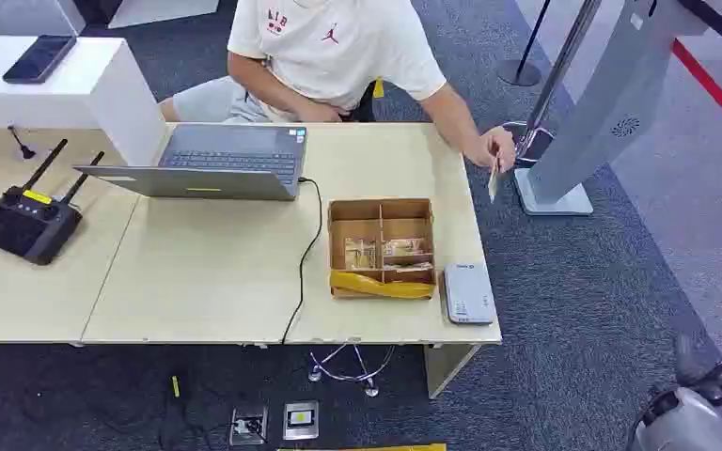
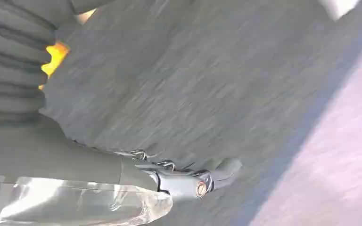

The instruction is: Pass the card to the sensor for recognition and then transmit it.

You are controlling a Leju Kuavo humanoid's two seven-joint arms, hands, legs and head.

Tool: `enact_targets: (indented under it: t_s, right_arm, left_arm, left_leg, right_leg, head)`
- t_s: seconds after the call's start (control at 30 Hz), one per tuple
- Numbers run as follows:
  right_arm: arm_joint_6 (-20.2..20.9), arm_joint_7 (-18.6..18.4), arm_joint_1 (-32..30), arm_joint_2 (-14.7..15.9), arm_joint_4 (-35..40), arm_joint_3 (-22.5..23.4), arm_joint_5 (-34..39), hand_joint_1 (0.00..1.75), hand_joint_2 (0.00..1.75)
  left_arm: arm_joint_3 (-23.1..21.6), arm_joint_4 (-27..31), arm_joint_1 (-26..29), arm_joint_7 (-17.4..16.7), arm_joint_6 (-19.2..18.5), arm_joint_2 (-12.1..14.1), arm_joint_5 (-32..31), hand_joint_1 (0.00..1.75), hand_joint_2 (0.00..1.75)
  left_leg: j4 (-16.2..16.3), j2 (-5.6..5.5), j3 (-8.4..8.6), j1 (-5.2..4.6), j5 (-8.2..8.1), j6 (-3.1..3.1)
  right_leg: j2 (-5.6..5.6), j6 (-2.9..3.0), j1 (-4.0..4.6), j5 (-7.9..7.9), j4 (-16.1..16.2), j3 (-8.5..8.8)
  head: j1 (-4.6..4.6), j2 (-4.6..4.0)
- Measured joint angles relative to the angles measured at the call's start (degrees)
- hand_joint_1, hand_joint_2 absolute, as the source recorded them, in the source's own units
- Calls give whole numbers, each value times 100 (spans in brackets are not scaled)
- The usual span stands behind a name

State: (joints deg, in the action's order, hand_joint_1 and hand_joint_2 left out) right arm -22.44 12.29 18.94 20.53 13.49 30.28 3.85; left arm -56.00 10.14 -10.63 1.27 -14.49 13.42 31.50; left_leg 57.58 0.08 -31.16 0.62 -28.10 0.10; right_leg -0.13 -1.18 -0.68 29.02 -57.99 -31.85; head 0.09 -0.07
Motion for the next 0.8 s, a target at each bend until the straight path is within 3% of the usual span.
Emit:
enact_targets:
  t_s: [0.07,0.1,0.3,0.47,0.8]
  right_arm:
    - [474,435,1141,258,483,277,243,0,175]
    - [500,559,1424,229,821,81,293,0,175]
    - [124,782,1497,164,1837,-775,-305,0,175]
    - [-247,524,1312,181,3010,-1566,-2087,0,175]
    - [-151,318,1223,161,4824,-2939,-4967,0,175]
  left_arm:
    - [0,0,-2,46,0,7,96,0,0]
    - [0,0,2,68,0,0,70,0,0]
    - [-26,0,2,109,0,-22,-107,0,0]
    - [-153,0,-111,103,0,-24,-361,0,0]
    - [-334,0,-290,103,0,-24,-560,0,0]
  left_leg:
    - [1,0,-1,0,15,6]
    - [0,-15,-6,1,19,5]
    - [1,-31,-13,1,21,5]
    - [1,-30,-13,1,22,6]
    - [1,-29,-13,3,27,0]
  right_leg:
    - [3,-2,0,-8,-1,2]
    - [-16,-2,2,-8,-2,3]
    - [-32,-1,2,-7,-3,-1]
    - [-32,-1,2,-7,-3,0]
    - [-28,-1,4,-8,-6,0]
  head:
    - [-2,0]
    - [-2,0]
    - [-4,0]
    - [-2,0]
    - [0,0]
